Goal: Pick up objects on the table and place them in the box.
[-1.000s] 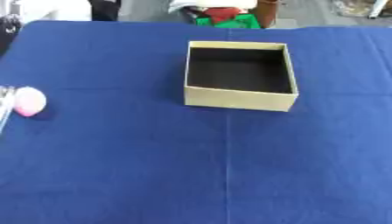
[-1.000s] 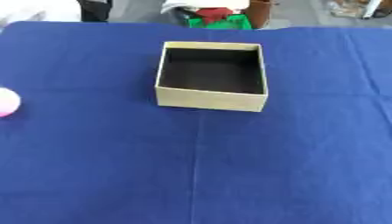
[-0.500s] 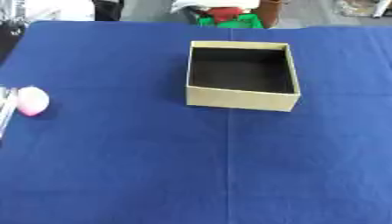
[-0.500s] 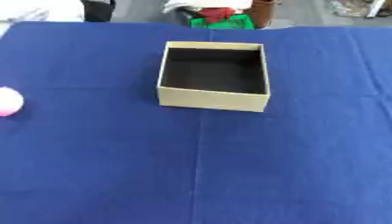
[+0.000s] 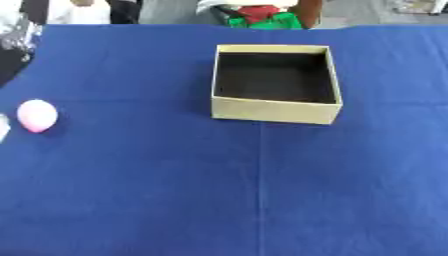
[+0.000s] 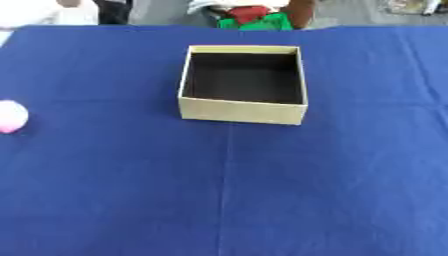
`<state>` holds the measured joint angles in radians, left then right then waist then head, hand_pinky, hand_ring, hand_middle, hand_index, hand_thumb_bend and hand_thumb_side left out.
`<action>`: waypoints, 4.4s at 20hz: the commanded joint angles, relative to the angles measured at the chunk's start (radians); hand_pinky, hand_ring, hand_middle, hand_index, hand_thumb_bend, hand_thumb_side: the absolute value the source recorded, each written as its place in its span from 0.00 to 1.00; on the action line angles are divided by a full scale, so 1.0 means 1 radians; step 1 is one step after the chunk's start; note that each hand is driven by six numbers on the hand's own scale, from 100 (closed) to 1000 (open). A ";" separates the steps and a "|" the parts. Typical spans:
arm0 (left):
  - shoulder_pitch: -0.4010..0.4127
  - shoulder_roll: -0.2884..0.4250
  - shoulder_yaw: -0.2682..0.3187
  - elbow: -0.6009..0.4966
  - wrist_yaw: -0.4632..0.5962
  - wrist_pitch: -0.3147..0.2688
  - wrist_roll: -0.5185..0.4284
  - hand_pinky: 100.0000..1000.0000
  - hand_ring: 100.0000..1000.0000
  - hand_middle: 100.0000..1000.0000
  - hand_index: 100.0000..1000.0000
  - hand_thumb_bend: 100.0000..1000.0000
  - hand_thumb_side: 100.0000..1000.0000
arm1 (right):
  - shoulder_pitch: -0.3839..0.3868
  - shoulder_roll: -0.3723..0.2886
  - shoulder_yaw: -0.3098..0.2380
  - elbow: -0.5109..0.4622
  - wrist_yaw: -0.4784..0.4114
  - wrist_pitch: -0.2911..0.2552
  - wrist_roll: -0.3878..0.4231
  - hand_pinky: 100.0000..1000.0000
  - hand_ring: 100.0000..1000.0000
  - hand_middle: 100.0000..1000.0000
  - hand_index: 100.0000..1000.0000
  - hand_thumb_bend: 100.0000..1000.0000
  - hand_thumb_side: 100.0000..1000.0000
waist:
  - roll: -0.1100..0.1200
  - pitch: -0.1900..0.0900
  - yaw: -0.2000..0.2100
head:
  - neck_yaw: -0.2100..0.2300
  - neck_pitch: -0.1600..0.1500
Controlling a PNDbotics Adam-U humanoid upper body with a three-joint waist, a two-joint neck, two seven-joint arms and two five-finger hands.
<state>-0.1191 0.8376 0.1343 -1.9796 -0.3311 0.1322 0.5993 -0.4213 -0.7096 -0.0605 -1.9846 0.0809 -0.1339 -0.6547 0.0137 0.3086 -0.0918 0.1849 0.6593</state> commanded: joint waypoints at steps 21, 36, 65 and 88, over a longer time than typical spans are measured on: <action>-0.002 0.261 -0.111 0.274 -0.143 0.156 -0.344 0.82 0.75 0.78 0.82 0.67 0.39 | -0.012 -0.037 -0.003 -0.015 0.001 -0.003 0.009 0.73 0.70 0.77 0.86 0.17 1.00 | 0.004 -0.018 -0.008 | 0.026 -0.008; -0.116 0.284 -0.126 0.492 -0.282 0.037 -0.573 0.85 0.79 0.81 0.82 0.58 0.07 | -0.009 -0.035 0.000 -0.015 -0.002 -0.003 0.009 0.73 0.70 0.77 0.86 0.16 1.00 | 0.007 -0.019 -0.011 | 0.024 -0.001; -0.152 0.309 -0.078 0.446 -0.221 0.037 -1.024 0.83 0.80 0.84 0.84 0.50 0.00 | -0.002 -0.043 0.000 -0.015 -0.001 -0.005 0.002 0.73 0.70 0.76 0.86 0.16 1.00 | 0.015 -0.021 -0.003 | 0.002 0.011; -0.240 0.208 -0.104 0.544 -0.392 0.103 -1.146 0.82 0.81 0.85 0.84 0.52 0.00 | -0.004 -0.022 0.004 -0.015 -0.009 -0.003 0.006 0.73 0.70 0.76 0.86 0.16 1.00 | 0.006 -0.008 -0.024 | 0.023 0.003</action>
<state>-0.3446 1.0190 0.0246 -1.4391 -0.7205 0.2337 -0.5543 -0.4135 -0.7149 -0.0487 -1.9846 0.0765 -0.1370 -0.6483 0.0193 0.3151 -0.1163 0.2038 0.6669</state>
